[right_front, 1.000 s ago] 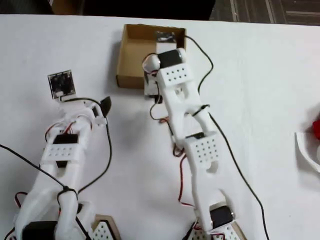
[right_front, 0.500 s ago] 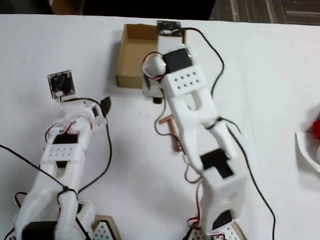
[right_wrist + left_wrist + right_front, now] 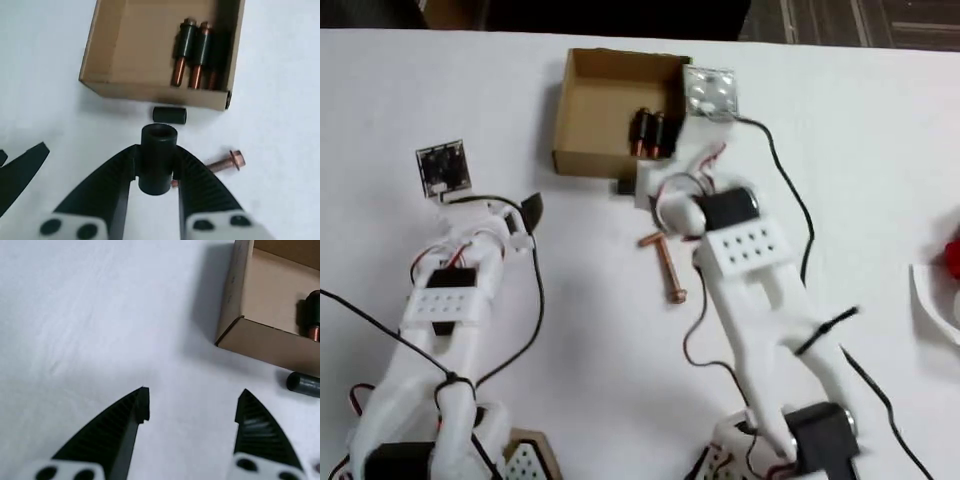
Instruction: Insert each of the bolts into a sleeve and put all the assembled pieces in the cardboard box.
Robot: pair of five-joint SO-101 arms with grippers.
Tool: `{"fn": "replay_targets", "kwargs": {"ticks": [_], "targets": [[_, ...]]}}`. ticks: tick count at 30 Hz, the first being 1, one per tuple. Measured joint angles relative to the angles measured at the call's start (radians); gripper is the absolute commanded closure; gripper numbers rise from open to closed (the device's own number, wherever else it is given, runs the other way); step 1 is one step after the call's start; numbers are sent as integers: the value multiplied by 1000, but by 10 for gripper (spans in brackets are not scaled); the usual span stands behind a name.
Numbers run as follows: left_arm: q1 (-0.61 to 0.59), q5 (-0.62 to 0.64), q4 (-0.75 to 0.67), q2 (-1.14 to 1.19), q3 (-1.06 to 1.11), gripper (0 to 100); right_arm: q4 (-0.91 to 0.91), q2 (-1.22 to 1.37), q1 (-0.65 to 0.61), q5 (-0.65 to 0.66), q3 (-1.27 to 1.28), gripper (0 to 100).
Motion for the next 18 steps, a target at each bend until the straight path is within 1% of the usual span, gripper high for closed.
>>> {"fn": "replay_targets", "kwargs": {"ticks": [2, 5, 10, 13, 16, 18], "targets": [[0, 0, 0, 0, 0, 707, -130, -18, 28, 15, 92, 978], [0, 0, 0, 0, 0, 707, -284, -21, 54, 80, 198, 978], [0, 0, 0, 0, 0, 707, -535, -51, 78, 258, 368, 978], [0, 0, 0, 0, 0, 707, -741, -114, 83, 374, 509, 978], [0, -8, 8, 0, 0, 731, -961, -204, 81, 416, 663, 978], [20, -66, 77, 0, -29, 768, -1026, -255, 81, 423, 729, 978]]}}
